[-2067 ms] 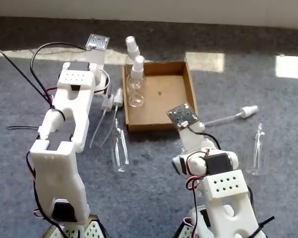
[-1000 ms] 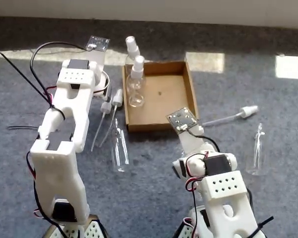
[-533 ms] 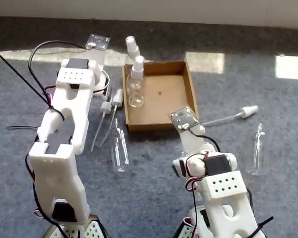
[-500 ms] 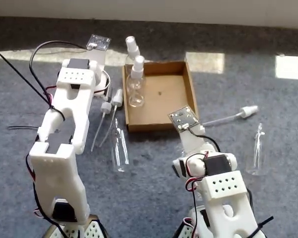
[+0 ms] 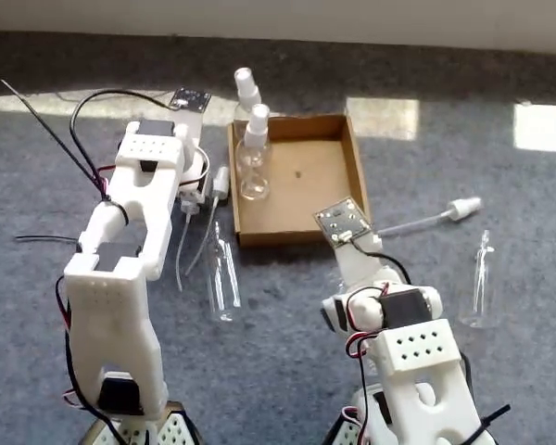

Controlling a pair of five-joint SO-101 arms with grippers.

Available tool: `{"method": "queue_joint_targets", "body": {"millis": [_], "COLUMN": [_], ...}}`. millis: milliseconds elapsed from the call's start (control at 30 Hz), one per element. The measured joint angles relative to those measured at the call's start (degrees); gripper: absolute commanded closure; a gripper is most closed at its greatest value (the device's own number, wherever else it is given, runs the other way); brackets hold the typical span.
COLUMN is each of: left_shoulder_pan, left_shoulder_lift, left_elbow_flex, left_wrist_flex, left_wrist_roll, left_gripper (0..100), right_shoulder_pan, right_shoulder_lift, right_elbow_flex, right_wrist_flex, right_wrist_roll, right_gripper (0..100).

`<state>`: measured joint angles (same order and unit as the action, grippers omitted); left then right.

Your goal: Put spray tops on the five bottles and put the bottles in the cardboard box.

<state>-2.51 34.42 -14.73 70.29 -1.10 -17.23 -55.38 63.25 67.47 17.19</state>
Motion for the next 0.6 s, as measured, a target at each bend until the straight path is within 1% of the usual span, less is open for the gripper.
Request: {"method": "queue_joint_targets", "body": {"millis": [67, 100, 300, 367, 500, 600], "left_shoulder_pan": [0.00, 0.00, -3.78, -5.54, -9.23, -11.78], "left_shoulder_lift": [0.09, 0.09, 0.00, -1.58, -10.99, -22.77], "left_elbow_flex": [0.00, 0.00, 0.00, 0.00, 0.00, 0.00], "left_wrist_flex": [0.00, 0.00, 0.00, 1.14, 8.18, 13.36], "left_wrist_roll": [-0.09, -0.09, -0.09, -0.09, -0.09, -0.18], "left_gripper": [99, 100, 100, 100, 100, 100], "right_shoulder_pan": [0.00, 0.00, 0.00, 0.00, -0.44, -2.99], "right_shoulder_lift": [0.00, 0.00, 0.00, 0.00, 0.00, -0.18], "right_elbow_flex": [0.00, 0.00, 0.00, 0.00, -0.18, -1.93], "right_wrist_flex": [0.00, 0.00, 0.00, 0.00, 0.00, -1.14], "right_wrist_roll": [0.00, 0.00, 0.00, 0.00, 0.00, -0.26], "right_gripper": [99.3, 99.3, 99.3, 99.3, 99.3, 99.3]}}
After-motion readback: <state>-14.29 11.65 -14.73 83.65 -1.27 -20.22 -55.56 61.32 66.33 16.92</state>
